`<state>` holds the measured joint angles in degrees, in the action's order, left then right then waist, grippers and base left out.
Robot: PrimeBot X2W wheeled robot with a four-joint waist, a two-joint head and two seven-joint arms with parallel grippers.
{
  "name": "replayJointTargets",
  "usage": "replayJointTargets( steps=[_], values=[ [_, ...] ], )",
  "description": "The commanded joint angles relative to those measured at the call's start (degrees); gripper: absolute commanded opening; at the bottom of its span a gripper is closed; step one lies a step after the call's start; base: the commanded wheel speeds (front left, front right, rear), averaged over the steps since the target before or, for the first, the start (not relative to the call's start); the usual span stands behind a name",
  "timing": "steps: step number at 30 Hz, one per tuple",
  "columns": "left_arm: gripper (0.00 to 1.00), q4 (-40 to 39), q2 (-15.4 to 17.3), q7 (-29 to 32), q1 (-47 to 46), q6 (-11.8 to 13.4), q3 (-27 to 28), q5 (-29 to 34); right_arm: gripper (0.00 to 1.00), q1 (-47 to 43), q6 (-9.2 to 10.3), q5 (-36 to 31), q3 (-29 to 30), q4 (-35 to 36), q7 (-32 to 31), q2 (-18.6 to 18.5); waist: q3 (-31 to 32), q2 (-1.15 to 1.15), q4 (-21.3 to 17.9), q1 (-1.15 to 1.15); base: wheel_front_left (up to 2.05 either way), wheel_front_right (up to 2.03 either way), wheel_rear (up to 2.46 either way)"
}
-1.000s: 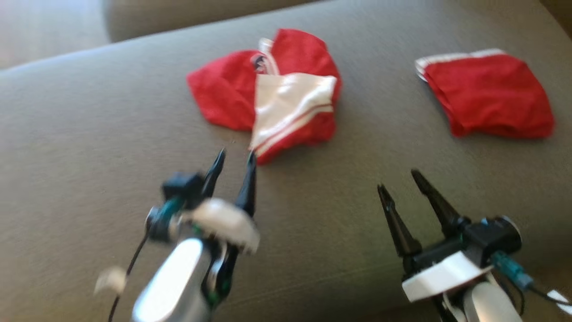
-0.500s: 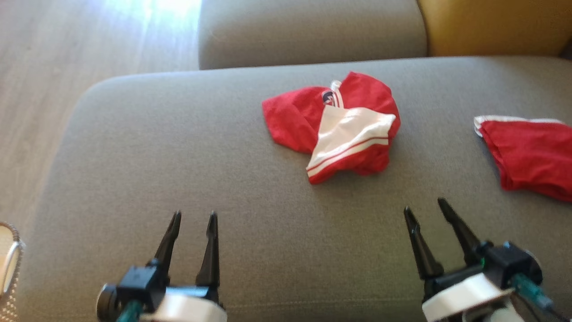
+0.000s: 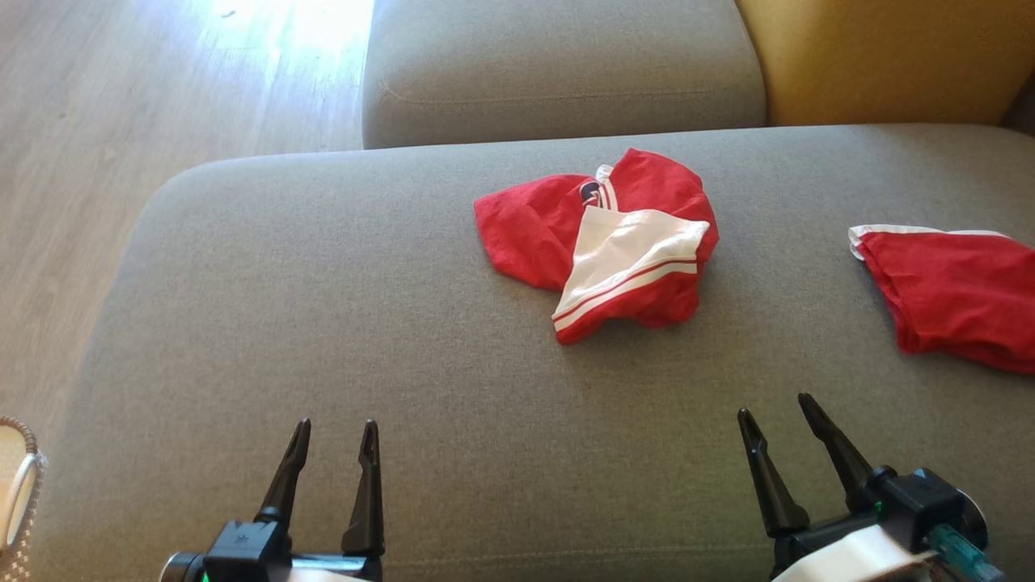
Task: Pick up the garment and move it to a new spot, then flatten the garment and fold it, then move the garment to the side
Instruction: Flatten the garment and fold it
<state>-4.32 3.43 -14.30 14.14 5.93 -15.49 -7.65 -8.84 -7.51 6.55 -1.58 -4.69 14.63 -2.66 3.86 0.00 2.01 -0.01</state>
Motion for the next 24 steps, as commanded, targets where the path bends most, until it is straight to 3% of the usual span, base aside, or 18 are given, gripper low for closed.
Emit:
replayJointTargets(
  steps=[1, 8, 24],
  values=[
    [1.00, -2.4, -0.5, -0.7, -1.8, 0.6, 2.0, -0.3, 1.00, 2.0, 0.02, 0.2, -1.3, 2.0, 0.4, -0.2, -0.1, 0.00, -0.3, 0.01, 0.00, 0.00, 0.00],
    [1.00, -2.3, -0.5, -0.7, -1.6, 2.0, 2.5, -1.9, 1.00, 2.1, 0.02, 0.2, -1.2, 2.1, 0.4, -0.2, -0.1, 0.00, -0.8, 0.01, 0.00, 0.00, 0.00],
    [1.00, -1.7, -0.6, -0.7, -1.7, 2.5, 2.4, -3.8, 1.00, 2.1, 0.02, 0.2, -1.1, 2.2, 0.4, -0.2, -0.3, 0.00, -0.8, 0.01, 0.00, 0.00, 0.00]
  ],
)
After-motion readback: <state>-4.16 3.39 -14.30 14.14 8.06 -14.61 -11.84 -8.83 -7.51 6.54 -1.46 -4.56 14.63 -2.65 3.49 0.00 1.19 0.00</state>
